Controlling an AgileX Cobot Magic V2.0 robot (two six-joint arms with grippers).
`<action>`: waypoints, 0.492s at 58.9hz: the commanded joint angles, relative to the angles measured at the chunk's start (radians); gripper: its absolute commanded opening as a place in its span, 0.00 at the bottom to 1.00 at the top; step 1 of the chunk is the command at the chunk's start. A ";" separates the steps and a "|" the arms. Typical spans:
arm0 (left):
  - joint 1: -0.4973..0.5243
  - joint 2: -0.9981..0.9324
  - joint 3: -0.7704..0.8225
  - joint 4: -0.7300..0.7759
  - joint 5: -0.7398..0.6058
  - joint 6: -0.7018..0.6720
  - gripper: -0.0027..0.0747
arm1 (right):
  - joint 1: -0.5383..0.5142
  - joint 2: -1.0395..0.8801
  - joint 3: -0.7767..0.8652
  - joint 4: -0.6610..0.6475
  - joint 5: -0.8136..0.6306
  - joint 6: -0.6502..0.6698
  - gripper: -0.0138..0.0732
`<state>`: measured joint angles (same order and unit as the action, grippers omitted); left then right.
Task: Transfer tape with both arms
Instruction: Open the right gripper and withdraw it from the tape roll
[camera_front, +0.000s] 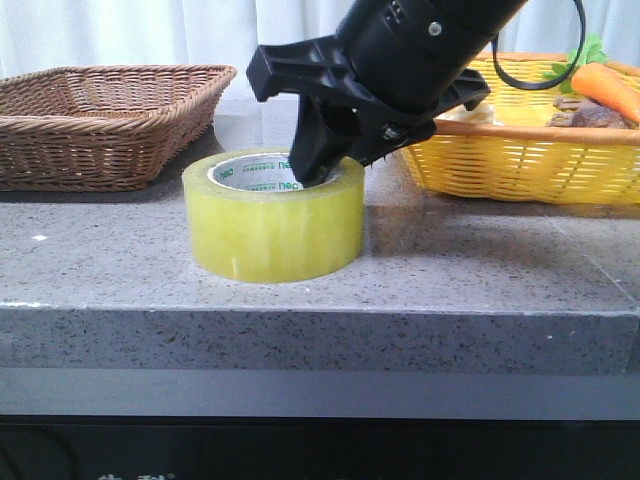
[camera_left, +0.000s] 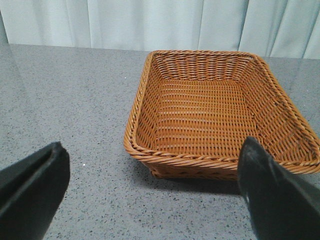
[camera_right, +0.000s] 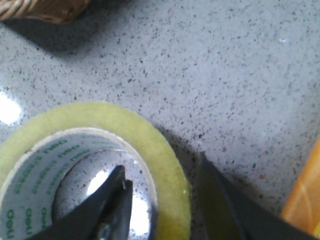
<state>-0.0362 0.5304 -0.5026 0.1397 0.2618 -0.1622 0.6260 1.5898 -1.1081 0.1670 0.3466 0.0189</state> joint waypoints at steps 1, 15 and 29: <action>0.002 0.009 -0.028 0.002 -0.081 -0.002 0.90 | 0.001 -0.045 -0.054 0.004 -0.069 -0.002 0.60; 0.002 0.009 -0.028 0.002 -0.081 -0.002 0.90 | 0.001 -0.077 -0.185 0.004 0.040 -0.002 0.60; 0.002 0.009 -0.028 0.002 -0.081 -0.002 0.90 | 0.001 -0.134 -0.244 0.004 0.122 -0.002 0.35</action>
<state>-0.0362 0.5304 -0.5026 0.1397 0.2618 -0.1622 0.6260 1.5149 -1.3120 0.1670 0.4984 0.0189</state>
